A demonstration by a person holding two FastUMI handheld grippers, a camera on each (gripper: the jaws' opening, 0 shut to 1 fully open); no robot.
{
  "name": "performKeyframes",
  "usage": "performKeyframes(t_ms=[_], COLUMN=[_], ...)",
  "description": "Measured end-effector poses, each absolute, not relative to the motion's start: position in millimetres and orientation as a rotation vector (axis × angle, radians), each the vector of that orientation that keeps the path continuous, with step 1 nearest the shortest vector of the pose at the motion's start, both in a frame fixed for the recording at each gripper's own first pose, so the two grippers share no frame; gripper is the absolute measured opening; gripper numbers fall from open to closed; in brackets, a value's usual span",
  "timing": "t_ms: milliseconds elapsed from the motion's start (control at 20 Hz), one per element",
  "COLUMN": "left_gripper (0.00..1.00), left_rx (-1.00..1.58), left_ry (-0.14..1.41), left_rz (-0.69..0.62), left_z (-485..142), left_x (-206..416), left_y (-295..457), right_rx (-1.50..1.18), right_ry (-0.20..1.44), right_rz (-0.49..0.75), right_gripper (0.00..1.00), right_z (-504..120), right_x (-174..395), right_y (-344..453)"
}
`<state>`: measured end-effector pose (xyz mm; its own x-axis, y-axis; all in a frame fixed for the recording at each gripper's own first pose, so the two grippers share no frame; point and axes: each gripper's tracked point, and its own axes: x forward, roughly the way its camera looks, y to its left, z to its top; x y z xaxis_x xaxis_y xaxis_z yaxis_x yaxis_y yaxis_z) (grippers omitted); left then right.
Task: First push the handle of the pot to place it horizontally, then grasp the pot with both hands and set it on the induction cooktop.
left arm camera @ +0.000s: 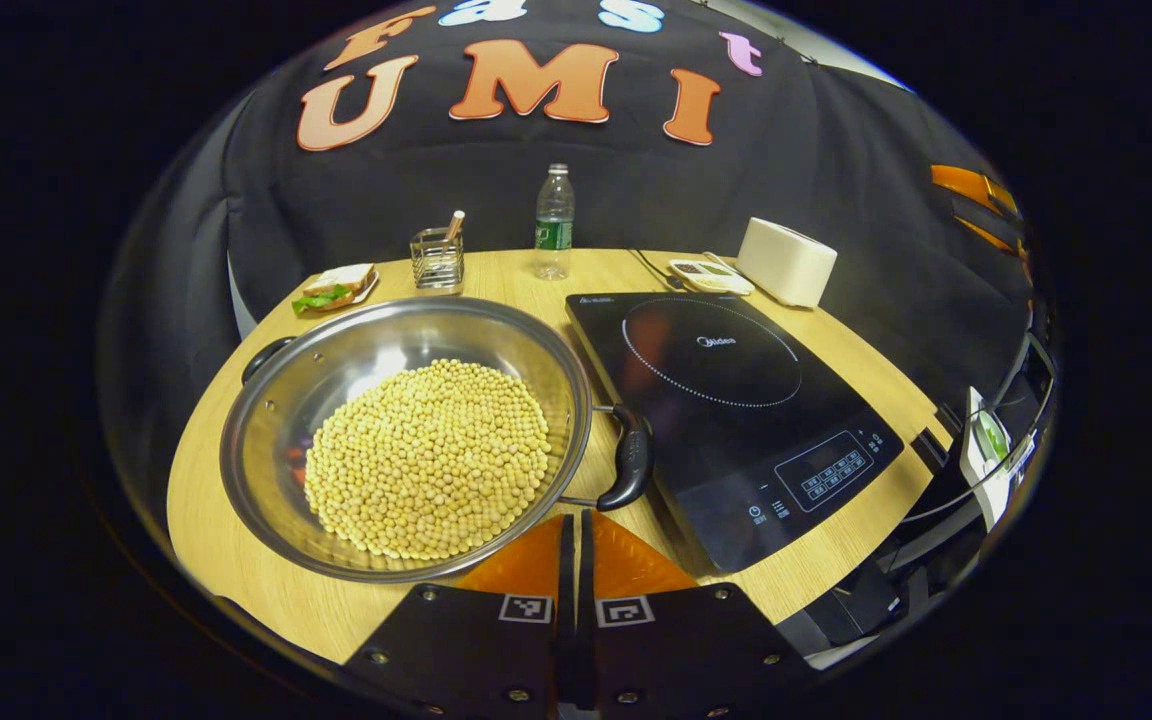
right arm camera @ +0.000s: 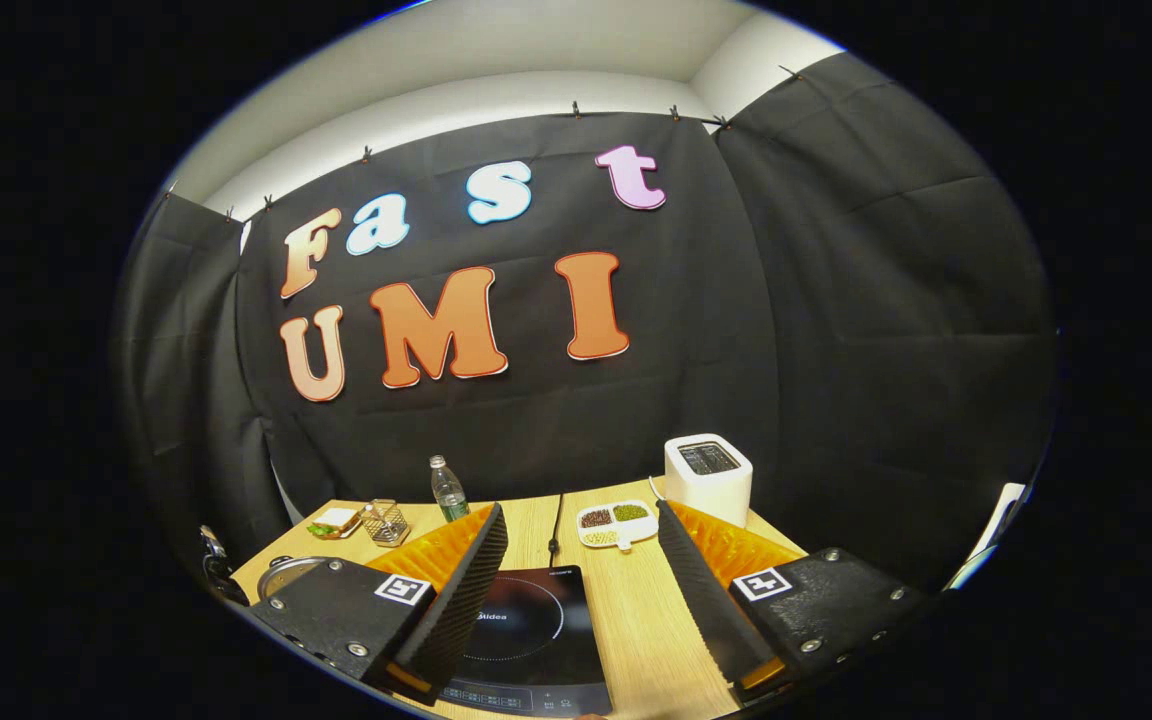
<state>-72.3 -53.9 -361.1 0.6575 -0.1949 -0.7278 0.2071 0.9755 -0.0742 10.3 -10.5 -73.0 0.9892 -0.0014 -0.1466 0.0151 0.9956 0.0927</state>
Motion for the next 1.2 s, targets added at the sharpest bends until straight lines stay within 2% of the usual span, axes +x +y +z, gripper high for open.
performKeyframes(t_ms=[150, 1050, 1100, 1200], left_gripper=[0.01, 0.0, 0.0, 0.0], left_rx=[-0.039, -0.004, -0.002, -0.005], left_ry=[0.828, 0.813, 0.813, 0.811], left_rz=[-0.231, -0.267, -0.268, -0.271], left_z=[-363.1, -367.7, -367.9, -368.1], left_x=[-66.2, -8.3, -5.2, 0.1], left_y=[-61.0, -92.9, -93.8, -94.6], right_rx=[0.095, 0.086, 0.085, 0.083], right_ry=[0.154, 0.192, 0.194, 0.197], right_rz=[-0.013, -0.053, -0.056, -0.065], right_gripper=[0.94, 0.94, 0.99, 0.99], right_z=[-74.1, -97.2, -97.9, -100.6], right_x=[12.5, 28.3, 29.7, 31.6], right_y=[-12.6, -29.6, -30.3, -32.4])
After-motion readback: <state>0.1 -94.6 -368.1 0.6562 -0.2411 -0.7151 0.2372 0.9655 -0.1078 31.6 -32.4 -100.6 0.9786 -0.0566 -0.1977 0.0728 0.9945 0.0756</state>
